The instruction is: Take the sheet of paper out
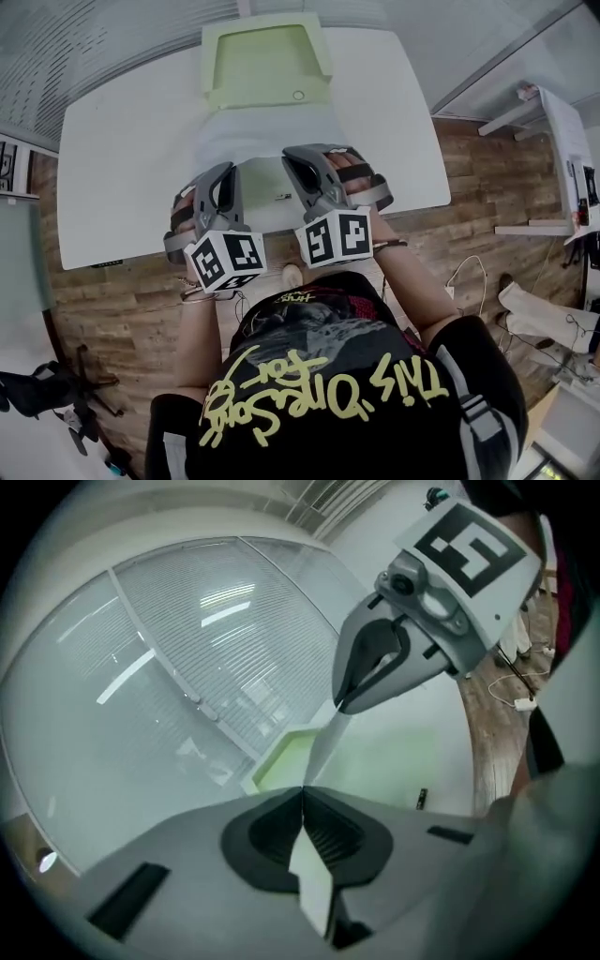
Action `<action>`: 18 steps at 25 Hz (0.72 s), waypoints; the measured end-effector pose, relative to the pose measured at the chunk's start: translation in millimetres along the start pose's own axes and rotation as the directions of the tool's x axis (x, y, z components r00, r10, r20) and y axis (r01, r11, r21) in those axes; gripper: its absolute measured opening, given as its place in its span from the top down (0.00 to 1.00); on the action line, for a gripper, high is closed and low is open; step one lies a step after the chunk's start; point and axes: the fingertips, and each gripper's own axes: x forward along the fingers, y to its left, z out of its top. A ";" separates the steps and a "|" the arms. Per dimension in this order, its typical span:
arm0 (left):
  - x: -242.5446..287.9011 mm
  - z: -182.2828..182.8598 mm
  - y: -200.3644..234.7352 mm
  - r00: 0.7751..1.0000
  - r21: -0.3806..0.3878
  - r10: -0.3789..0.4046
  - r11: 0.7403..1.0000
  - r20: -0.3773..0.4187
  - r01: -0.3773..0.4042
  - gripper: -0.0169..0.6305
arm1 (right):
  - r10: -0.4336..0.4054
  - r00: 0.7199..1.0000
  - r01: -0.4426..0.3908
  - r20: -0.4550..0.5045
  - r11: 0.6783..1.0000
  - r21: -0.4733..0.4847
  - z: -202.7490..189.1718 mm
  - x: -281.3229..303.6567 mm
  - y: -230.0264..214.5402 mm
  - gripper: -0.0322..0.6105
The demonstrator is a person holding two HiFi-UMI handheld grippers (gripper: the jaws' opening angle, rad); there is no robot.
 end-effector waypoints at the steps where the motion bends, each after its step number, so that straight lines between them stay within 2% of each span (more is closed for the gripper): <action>1: -2.2 1.1 -0.1 1.000 0.000 0.004 1.000 0.003 -0.004 0.96 | -0.007 1.000 0.007 0.004 1.000 0.001 1.6 -2.3 -1.1 0.94; 18: -33.3 20.0 10.1 0.996 0.030 0.074 0.997 0.058 -0.076 0.96 | -0.100 0.995 0.101 0.026 0.994 -0.047 26.4 -31.5 -13.5 0.94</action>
